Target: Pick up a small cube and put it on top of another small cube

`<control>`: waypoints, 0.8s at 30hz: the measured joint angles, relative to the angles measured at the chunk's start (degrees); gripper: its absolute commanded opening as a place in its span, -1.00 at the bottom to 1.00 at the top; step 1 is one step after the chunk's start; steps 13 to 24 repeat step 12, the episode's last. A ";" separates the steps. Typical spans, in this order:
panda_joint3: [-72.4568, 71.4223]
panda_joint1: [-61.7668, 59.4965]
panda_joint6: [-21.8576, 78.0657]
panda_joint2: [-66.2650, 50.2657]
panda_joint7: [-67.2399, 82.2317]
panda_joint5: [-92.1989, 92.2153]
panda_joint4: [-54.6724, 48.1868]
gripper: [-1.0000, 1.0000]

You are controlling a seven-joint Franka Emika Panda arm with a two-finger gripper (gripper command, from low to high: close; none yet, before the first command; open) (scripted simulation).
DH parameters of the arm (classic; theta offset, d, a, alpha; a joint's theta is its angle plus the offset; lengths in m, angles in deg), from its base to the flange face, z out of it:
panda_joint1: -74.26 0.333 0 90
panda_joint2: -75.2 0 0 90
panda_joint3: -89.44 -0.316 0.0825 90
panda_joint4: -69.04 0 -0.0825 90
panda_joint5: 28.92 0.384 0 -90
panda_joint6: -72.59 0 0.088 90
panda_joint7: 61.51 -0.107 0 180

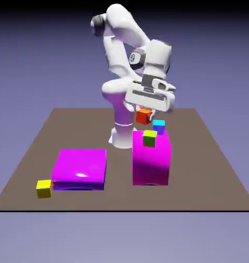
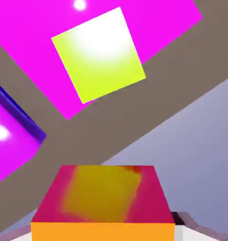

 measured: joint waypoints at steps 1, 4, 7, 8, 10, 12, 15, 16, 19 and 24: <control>-0.39 1.32 1.71 1.59 -0.94 1.90 1.09 -1.00; -0.26 3.14 0.76 2.59 -1.14 0.90 3.63 -1.00; 1.15 2.20 -6.70 -1.19 -2.05 -1.00 7.24 -1.00; 1.62 1.88 -9.19 -2.45 -2.35 -1.63 8.44 -1.00; 2.07 1.58 -11.63 -3.65 -2.61 -2.18 9.59 1.00; 1.60 1.90 -9.14 -2.40 -2.31 -1.55 8.39 1.00; 1.60 1.90 -9.14 -2.40 -2.31 -1.55 8.39 1.00; 1.60 1.90 -9.14 -2.40 -2.31 -1.55 8.39 1.00; 1.60 1.90 -9.14 -2.40 -2.31 -1.55 8.39 1.00; 1.60 1.90 -9.14 -2.40 -2.31 -1.55 8.39 1.00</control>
